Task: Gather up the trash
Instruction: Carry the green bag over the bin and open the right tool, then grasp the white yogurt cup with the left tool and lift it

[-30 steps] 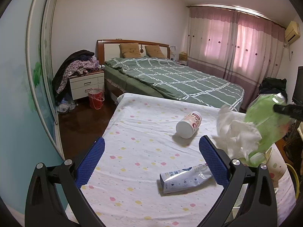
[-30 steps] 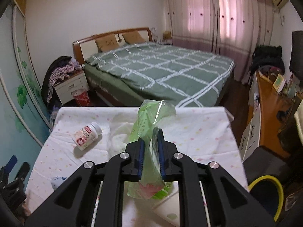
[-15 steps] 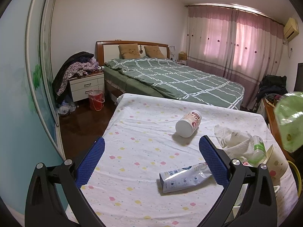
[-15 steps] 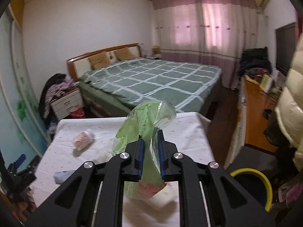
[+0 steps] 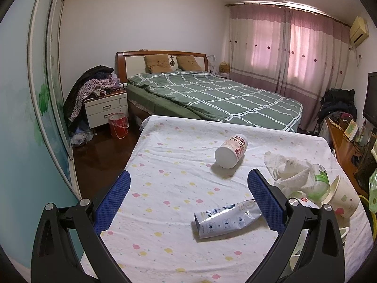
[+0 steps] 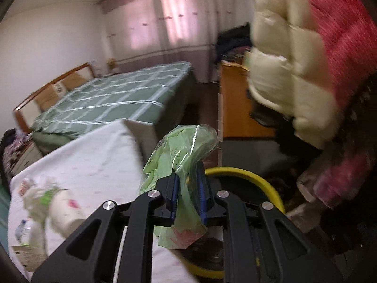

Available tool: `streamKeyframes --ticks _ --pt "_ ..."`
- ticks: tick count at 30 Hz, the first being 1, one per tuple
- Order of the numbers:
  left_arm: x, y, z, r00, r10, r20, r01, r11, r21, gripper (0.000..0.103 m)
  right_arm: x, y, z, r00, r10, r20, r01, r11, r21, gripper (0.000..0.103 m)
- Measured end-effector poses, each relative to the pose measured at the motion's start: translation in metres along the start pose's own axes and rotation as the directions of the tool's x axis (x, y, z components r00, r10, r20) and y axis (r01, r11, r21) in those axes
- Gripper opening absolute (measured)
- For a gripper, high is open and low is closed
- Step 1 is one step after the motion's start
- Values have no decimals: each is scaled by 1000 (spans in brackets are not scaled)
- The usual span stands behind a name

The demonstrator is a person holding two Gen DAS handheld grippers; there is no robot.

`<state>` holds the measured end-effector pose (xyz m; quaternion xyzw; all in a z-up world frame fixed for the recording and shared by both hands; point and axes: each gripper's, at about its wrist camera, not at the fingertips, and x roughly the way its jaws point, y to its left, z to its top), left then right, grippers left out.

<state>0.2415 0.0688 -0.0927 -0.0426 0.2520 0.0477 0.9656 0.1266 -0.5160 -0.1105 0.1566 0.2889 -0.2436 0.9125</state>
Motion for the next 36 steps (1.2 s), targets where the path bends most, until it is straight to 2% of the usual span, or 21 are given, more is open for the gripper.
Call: streamKeyframes --ticks 5,7,9,12,24,29,32,36 --pt "0 -1 0 1000 -2 0 2 1000 5 98 23 -22 -12 996 -68 -56 70 997 20 19" --pt "1 -1 0 1000 -1 -4 2 1000 6 98 30 -26 -17 994 -88 -68 90 996 25 33" --pt "1 -2 0 1000 -2 -7 2 1000 8 98 35 -30 -20 992 -101 -75 103 994 27 41" --pt "1 -3 0 1000 -3 -8 3 1000 13 98 38 -34 -24 991 -109 -78 112 993 31 45" --pt "-4 -12 0 1000 -28 -5 28 999 23 98 47 -22 -37 992 -123 -29 124 991 40 47" --pt "-32 -24 1 998 -59 2 59 998 30 98 42 -22 -36 991 -134 6 133 990 45 47" --pt "-58 -36 -6 993 -118 -24 119 993 27 98 39 -17 -36 989 -145 18 145 989 29 47" --pt "-77 -60 -23 973 -205 -105 210 977 35 98 38 -14 -37 989 -149 26 148 989 18 53"
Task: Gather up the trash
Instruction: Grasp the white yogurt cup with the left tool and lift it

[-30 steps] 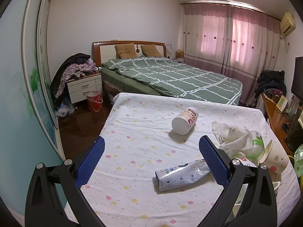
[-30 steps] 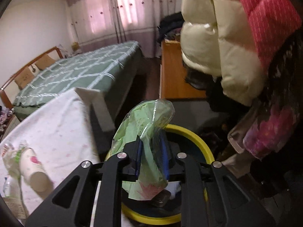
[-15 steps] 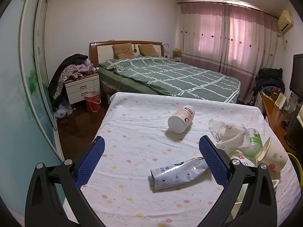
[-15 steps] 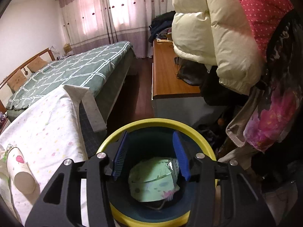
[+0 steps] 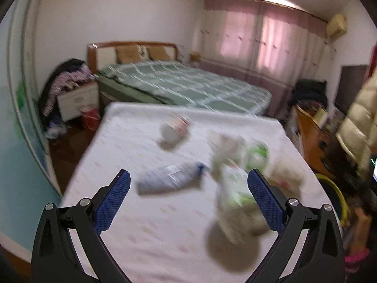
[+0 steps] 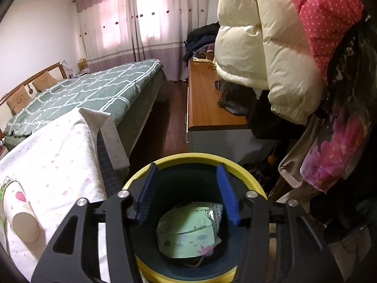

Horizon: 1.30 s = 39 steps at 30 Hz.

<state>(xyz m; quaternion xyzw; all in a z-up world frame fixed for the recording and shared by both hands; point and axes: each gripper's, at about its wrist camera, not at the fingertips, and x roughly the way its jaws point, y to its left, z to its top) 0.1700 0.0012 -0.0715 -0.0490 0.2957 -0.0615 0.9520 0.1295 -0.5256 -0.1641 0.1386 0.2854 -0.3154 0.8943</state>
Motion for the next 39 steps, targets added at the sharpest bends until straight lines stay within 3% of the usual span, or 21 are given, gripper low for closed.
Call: streamKeyframes --ticks 5,15,21,26,39 --pt "7 -37 -29 992 -63 -112 68 997 37 98 -1 0 0 1000 10 1 -10 1000 3 53" --pt "57 -58 -46 974 -57 -219 58 998 0 98 0 1 0 999 36 -1 -36 999 9 53" --pt "73 -65 -45 971 -43 -236 46 999 7 96 3 1 0 999 52 -9 -52 999 14 53" --pt "79 -68 -44 967 -42 -251 46 999 10 82 3 1 0 998 64 -12 -64 998 17 53" --pt "50 -65 -52 961 -66 -269 76 997 30 81 6 3 0 996 84 -25 -84 996 18 53"
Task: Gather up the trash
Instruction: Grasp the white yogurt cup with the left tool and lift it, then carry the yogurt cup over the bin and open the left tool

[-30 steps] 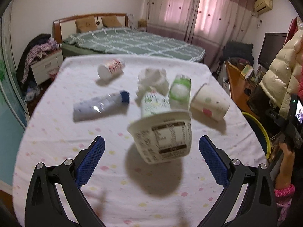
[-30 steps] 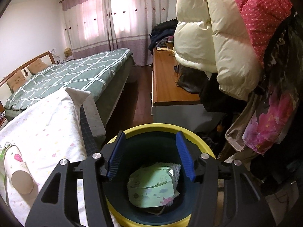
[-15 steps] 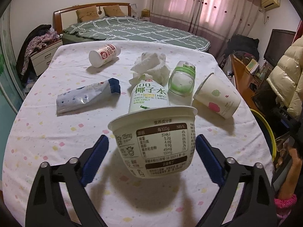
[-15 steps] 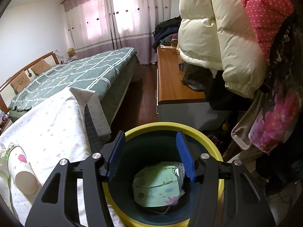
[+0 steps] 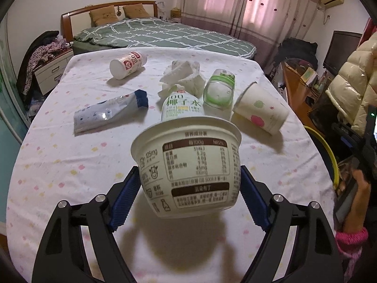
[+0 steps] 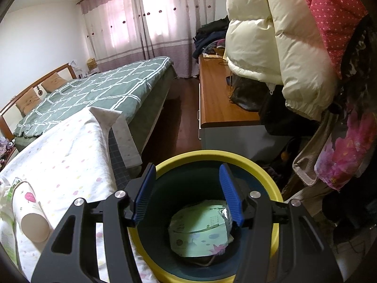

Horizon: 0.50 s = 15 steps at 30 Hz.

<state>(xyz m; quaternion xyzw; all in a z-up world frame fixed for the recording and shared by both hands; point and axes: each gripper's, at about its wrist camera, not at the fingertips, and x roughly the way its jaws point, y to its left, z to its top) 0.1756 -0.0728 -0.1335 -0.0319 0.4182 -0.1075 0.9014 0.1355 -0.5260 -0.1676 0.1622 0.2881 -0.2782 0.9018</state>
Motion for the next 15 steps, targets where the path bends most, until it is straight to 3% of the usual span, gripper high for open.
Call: streamKeyframes --ticks 8,15 --pt "-38 -2 -22 1000 -16 26 16 1000 19 81 -1 0 0 1000 14 4 -14 1000 2 53" --pt "-54 -30 -15 996 -73 57 69 995 76 81 -9 -13 1 999 52 13 -53 998 27 53"
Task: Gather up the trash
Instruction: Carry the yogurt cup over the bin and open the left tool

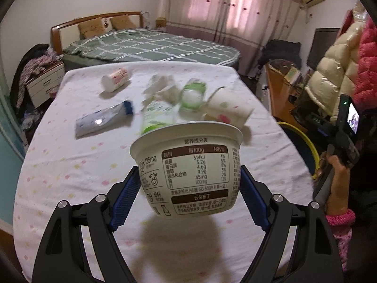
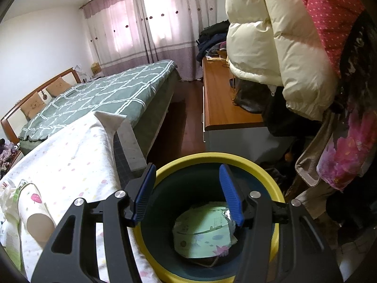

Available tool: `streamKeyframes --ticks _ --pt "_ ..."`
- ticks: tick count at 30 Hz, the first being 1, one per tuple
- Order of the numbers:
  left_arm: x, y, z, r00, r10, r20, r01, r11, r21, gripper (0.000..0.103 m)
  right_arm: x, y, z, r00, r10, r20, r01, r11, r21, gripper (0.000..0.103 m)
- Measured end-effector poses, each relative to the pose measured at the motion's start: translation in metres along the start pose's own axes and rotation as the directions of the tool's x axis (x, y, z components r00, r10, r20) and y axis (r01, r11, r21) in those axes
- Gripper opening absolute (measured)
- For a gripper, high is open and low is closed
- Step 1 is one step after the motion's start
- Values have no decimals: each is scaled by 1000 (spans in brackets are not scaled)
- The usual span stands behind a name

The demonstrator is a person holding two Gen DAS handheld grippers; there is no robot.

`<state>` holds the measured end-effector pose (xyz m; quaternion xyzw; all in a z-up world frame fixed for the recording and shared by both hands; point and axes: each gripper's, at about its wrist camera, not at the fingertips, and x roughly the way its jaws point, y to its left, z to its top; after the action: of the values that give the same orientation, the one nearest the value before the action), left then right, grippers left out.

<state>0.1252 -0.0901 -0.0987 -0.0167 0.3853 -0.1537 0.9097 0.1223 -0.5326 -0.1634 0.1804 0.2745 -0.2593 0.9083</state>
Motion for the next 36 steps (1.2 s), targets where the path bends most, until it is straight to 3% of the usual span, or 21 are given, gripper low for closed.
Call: streamKeyframes --ticks 8,13,18,31,33,34,36 --pt "24 -67 33 993 -115 -3 115 985 126 81 -29 -45 9 1000 -18 19 18 1000 10 54" --pt "51 -130 57 975 -216 -43 220 956 195 81 -42 -76 4 999 -42 12 42 999 -1 59" --pt "86 -194 73 957 -272 -103 289 922 258 81 -51 -100 0 998 -56 8 56 998 -4 59" --pt "170 -301 79 941 -269 -205 325 886 330 81 -43 -133 -8 997 -68 -44 67 998 -13 61" --pt "181 -308 80 941 -260 -217 321 887 331 86 -42 -134 -6 996 -70 -47 70 997 -18 61" --pt "183 -309 80 941 -259 -218 321 889 328 94 -43 -134 -5 996 -76 -48 75 997 -22 62" --pt "185 -309 84 943 -262 -207 318 895 314 95 -42 -134 -3 995 -83 -49 81 996 -28 63"
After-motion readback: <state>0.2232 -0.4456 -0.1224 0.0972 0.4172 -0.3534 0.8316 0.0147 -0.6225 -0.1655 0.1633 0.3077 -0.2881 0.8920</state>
